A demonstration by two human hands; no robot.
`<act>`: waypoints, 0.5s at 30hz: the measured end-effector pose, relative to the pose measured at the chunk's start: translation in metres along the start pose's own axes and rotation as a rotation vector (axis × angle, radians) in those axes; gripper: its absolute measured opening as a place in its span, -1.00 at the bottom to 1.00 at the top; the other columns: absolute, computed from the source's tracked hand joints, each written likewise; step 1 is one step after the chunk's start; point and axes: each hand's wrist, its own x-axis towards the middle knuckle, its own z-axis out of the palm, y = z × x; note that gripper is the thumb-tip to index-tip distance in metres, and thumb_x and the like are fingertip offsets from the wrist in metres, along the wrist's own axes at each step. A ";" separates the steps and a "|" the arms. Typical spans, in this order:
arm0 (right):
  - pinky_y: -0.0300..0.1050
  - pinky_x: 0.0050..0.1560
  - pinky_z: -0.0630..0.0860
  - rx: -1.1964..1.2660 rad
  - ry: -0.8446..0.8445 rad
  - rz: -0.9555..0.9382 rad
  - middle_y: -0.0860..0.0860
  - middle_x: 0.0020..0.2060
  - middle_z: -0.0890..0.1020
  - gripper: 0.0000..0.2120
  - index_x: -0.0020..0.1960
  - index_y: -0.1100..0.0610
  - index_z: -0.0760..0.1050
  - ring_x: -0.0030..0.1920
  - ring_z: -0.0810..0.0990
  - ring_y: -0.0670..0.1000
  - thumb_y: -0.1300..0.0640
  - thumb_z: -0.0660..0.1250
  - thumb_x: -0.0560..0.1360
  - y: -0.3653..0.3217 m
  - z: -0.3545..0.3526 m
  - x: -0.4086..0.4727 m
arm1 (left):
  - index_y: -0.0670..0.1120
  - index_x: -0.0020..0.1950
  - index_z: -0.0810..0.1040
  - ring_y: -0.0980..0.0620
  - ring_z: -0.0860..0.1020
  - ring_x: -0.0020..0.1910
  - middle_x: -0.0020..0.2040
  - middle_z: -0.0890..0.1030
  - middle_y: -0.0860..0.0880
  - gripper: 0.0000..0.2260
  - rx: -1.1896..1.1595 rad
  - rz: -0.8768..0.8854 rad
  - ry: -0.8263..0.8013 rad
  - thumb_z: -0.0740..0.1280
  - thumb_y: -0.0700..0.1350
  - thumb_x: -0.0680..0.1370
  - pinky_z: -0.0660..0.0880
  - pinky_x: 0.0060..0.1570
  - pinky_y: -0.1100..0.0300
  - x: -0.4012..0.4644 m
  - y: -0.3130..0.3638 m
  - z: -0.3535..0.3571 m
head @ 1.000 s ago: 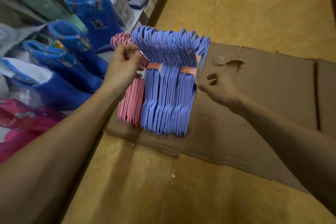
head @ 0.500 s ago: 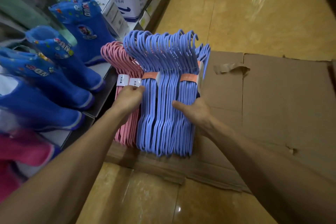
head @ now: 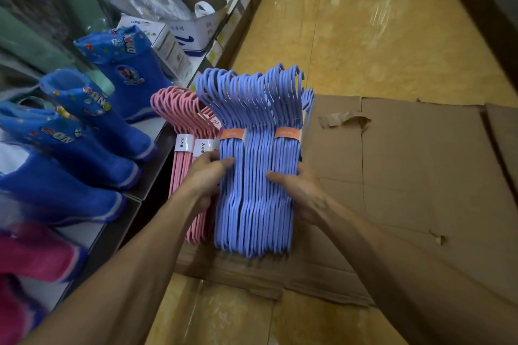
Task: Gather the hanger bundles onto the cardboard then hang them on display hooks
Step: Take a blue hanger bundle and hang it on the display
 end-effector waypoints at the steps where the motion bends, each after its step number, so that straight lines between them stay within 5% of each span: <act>1: 0.31 0.10 0.60 -0.007 0.005 -0.015 0.09 0.11 0.67 -0.51 0.25 0.10 0.52 0.06 0.68 0.21 0.11 0.58 0.37 -0.001 -0.002 -0.002 | -0.11 0.22 0.51 -0.11 0.61 0.11 0.15 0.63 -0.11 -0.84 -0.008 0.001 -0.014 0.28 -0.16 0.64 0.55 0.13 -0.10 -0.001 0.001 0.001; 4: 0.27 0.12 0.60 -0.072 0.035 -0.069 0.07 0.13 0.67 -0.43 0.25 0.11 0.52 0.08 0.67 0.17 0.06 0.63 0.31 -0.005 -0.016 -0.004 | -0.07 0.06 0.51 -0.03 0.61 0.03 0.08 0.62 -0.09 -0.94 -0.044 0.010 -0.067 0.27 -0.20 0.64 0.52 -0.17 0.10 -0.006 0.006 0.008; 10: 0.17 0.16 0.61 -0.239 0.034 -0.154 0.02 0.13 0.67 -0.39 0.24 0.07 0.53 0.10 0.66 0.09 -0.01 0.66 0.27 -0.021 -0.060 -0.008 | -0.21 0.13 0.55 -0.08 0.68 -0.02 0.03 0.68 -0.16 -0.87 -0.114 -0.012 -0.145 0.27 -0.20 0.64 0.59 -0.35 0.10 -0.017 0.016 0.036; 15: 0.09 0.16 0.60 -0.388 -0.018 -0.224 -0.01 0.11 0.67 -0.32 0.27 0.07 0.50 0.10 0.65 0.03 -0.05 0.67 0.23 -0.034 -0.096 -0.008 | -0.28 0.18 0.51 -0.07 0.70 -0.25 -0.03 0.69 -0.21 -0.81 -0.229 -0.007 -0.217 0.26 -0.19 0.65 0.66 -0.25 -0.10 -0.026 0.016 0.064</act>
